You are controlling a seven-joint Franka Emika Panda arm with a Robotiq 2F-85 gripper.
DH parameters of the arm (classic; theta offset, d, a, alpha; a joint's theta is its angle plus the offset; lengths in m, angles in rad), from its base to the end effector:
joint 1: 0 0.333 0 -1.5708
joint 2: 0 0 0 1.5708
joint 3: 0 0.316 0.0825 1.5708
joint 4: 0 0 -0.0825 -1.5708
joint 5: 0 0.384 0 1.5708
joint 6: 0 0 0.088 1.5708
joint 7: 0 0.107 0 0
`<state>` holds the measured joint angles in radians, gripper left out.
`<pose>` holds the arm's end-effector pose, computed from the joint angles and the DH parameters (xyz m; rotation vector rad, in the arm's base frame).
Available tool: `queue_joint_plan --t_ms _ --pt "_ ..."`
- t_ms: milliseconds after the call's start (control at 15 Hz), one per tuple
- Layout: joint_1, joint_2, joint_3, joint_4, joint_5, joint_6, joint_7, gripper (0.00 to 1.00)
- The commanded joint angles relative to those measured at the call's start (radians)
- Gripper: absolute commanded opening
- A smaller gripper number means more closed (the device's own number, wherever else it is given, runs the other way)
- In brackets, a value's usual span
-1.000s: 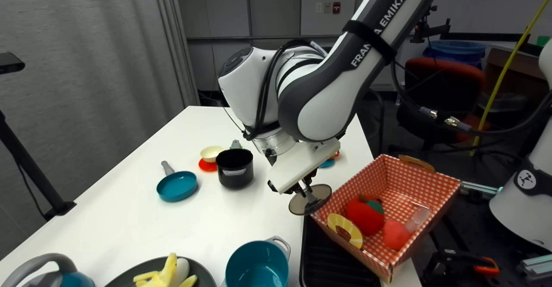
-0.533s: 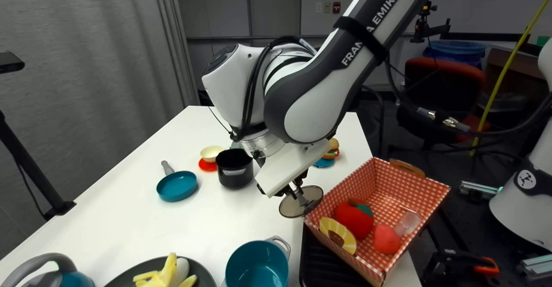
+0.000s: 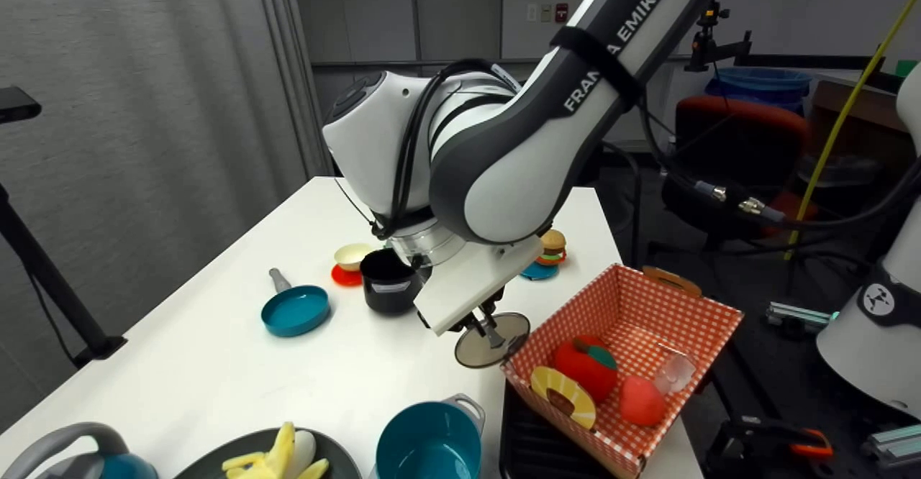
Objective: Take the lid off the blue pot and put it on the counter
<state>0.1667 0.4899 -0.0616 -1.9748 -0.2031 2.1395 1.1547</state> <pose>0.5741 0.0521 0.1972 2.5115 -1.2276 -0.2195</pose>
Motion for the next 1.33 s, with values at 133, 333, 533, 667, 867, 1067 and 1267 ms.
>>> queue_joint_plan --t_ms 133,333,533,667,867,1067,1267 --pt "0.014 0.018 -0.012 0.032 -0.017 0.006 0.017 0.04" --pt "0.015 0.019 -0.014 0.035 -0.021 0.007 0.02 0.04" --pt "0.016 0.021 -0.015 0.038 -0.024 0.008 0.02 0.04" --pt "0.017 0.023 -0.017 0.039 -0.027 0.012 0.023 0.04" --pt "0.053 -0.083 -0.013 -0.014 -0.037 -0.044 0.067 0.04" --pt "0.062 -0.117 0.004 -0.019 -0.028 -0.064 0.089 0.41" --pt "0.071 -0.153 0.021 -0.026 -0.027 -0.079 0.109 0.64"
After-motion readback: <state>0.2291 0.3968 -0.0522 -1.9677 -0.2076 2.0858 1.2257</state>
